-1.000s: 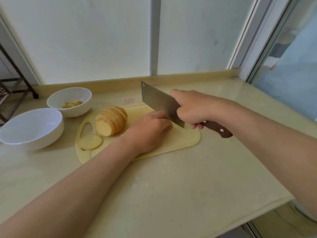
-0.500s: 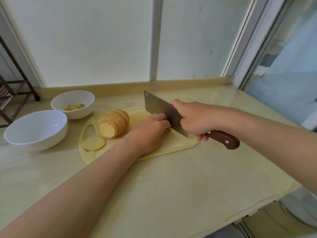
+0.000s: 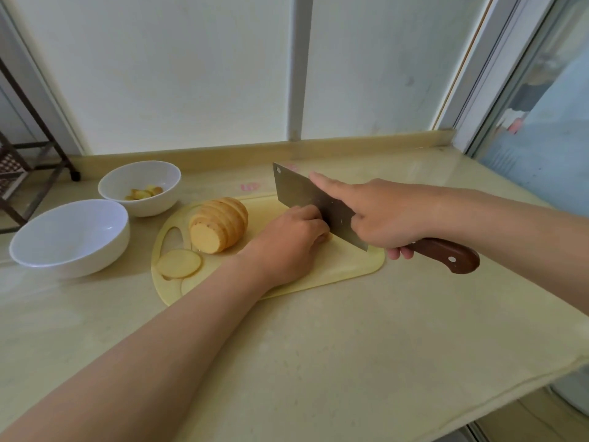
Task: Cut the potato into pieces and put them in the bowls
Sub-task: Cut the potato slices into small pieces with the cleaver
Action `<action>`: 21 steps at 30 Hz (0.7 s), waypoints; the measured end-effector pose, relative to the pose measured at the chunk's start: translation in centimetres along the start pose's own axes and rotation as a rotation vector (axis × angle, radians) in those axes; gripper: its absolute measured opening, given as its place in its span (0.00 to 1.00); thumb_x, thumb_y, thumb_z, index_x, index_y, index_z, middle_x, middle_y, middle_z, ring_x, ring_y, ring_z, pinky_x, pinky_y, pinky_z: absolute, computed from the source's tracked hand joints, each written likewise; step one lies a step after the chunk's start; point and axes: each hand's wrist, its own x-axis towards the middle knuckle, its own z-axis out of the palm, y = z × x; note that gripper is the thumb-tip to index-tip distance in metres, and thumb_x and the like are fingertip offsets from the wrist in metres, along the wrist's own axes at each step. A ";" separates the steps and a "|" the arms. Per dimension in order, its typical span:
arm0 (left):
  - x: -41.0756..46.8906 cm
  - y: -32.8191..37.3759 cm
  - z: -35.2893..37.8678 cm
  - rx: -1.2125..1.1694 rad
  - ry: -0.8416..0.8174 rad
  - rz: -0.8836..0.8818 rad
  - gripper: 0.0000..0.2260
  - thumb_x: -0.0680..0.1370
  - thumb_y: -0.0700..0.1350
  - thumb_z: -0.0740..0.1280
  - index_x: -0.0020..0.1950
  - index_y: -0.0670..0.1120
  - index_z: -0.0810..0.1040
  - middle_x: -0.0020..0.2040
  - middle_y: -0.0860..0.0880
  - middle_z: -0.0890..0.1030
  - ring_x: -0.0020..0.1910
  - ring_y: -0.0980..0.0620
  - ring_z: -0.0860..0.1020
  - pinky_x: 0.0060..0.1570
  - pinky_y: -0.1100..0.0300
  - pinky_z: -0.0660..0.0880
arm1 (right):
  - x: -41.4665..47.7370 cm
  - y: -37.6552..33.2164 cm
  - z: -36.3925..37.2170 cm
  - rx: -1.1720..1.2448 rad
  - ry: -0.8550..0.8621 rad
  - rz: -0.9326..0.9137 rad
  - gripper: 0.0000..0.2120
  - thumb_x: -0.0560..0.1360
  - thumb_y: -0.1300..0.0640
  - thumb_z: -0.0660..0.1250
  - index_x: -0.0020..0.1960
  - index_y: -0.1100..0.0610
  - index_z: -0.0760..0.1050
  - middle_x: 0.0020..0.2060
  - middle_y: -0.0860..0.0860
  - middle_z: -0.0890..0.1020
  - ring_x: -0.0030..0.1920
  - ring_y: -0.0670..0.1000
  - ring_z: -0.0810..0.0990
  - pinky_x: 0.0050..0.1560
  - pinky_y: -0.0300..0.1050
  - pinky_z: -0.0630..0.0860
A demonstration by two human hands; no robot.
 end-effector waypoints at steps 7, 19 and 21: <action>0.1 0.0 -0.1 0.015 -0.004 0.001 0.09 0.79 0.40 0.63 0.52 0.40 0.82 0.49 0.43 0.79 0.47 0.41 0.76 0.49 0.47 0.76 | -0.1 0.3 0.2 0.002 0.038 -0.026 0.45 0.81 0.66 0.51 0.78 0.25 0.36 0.38 0.55 0.75 0.23 0.52 0.80 0.33 0.52 0.85; 0.1 0.0 0.0 -0.002 -0.019 -0.017 0.08 0.79 0.38 0.64 0.52 0.42 0.82 0.50 0.44 0.78 0.48 0.42 0.76 0.49 0.48 0.75 | 0.0 0.5 0.7 0.064 0.015 -0.025 0.45 0.82 0.66 0.51 0.76 0.22 0.36 0.43 0.54 0.75 0.35 0.62 0.87 0.35 0.58 0.86; 0.0 0.0 -0.1 -0.003 -0.019 -0.014 0.08 0.79 0.38 0.64 0.51 0.42 0.82 0.50 0.44 0.79 0.48 0.42 0.76 0.49 0.48 0.75 | -0.1 0.5 0.8 0.088 0.012 -0.023 0.45 0.82 0.66 0.51 0.76 0.21 0.36 0.42 0.54 0.75 0.35 0.62 0.87 0.36 0.59 0.86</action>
